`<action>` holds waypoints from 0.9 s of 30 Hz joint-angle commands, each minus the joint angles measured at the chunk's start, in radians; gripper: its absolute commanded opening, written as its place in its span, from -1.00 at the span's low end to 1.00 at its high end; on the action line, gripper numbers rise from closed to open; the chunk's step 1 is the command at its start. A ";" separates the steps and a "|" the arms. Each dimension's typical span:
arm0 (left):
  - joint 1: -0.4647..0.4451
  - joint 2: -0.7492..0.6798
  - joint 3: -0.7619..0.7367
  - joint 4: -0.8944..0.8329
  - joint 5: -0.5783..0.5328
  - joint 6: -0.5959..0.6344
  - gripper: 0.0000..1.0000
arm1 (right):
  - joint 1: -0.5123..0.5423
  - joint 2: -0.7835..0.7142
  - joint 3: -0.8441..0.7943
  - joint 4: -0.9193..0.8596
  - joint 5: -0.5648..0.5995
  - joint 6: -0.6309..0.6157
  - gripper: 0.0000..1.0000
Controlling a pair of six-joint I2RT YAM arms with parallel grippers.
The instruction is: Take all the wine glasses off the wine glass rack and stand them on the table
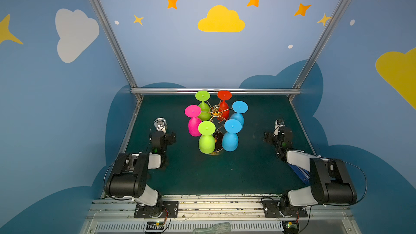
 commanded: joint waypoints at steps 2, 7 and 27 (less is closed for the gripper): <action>0.000 -0.010 0.002 -0.003 0.008 0.005 0.99 | -0.004 0.003 0.015 -0.002 -0.007 0.004 0.78; 0.000 -0.012 -0.001 -0.002 0.010 0.005 0.99 | -0.004 0.000 0.014 -0.002 -0.006 0.008 0.78; 0.035 -0.745 0.219 -0.621 0.275 -0.244 0.99 | -0.109 -0.473 0.227 -0.410 -0.527 0.512 0.88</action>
